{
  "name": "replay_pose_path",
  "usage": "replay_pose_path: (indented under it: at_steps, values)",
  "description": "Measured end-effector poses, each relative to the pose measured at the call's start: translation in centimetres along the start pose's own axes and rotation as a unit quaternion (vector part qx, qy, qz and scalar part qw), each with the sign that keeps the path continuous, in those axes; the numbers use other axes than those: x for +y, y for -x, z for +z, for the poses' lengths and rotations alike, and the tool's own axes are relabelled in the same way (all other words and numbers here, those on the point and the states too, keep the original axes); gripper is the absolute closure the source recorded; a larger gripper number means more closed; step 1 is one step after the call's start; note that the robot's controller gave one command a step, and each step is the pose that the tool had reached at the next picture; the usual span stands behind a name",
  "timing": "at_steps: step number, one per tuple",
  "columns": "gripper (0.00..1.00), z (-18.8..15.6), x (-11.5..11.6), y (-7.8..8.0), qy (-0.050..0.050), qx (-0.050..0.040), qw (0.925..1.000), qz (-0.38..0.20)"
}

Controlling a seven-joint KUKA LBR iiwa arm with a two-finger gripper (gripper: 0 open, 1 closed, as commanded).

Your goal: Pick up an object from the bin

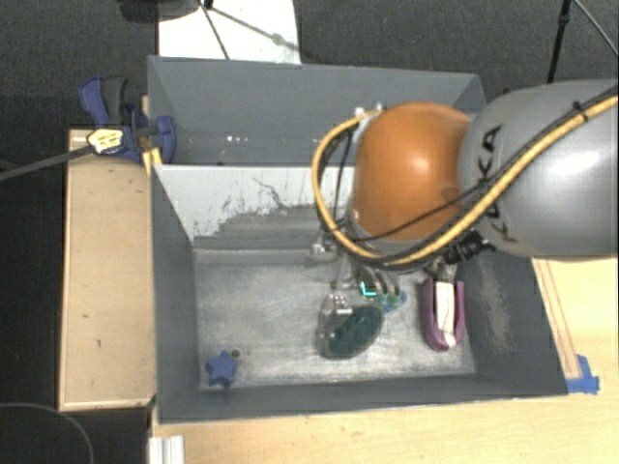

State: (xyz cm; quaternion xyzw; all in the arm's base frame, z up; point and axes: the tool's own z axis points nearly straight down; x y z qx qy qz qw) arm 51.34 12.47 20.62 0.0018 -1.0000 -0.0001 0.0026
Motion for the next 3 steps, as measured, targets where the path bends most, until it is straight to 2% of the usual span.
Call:
replay_pose_path:
  at_steps: [1, 2, 3]
  values:
    - [0.00, 12.4, -9.5, -1.3, -0.001, 0.0009, 0.9986, -0.052]
    - [1.00, 12.0, -9.1, -1.1, 0.000, -0.0030, 0.9986, -0.052]
    - [1.00, -0.7, -10.9, -0.7, -0.001, -0.0079, 0.9989, -0.047]
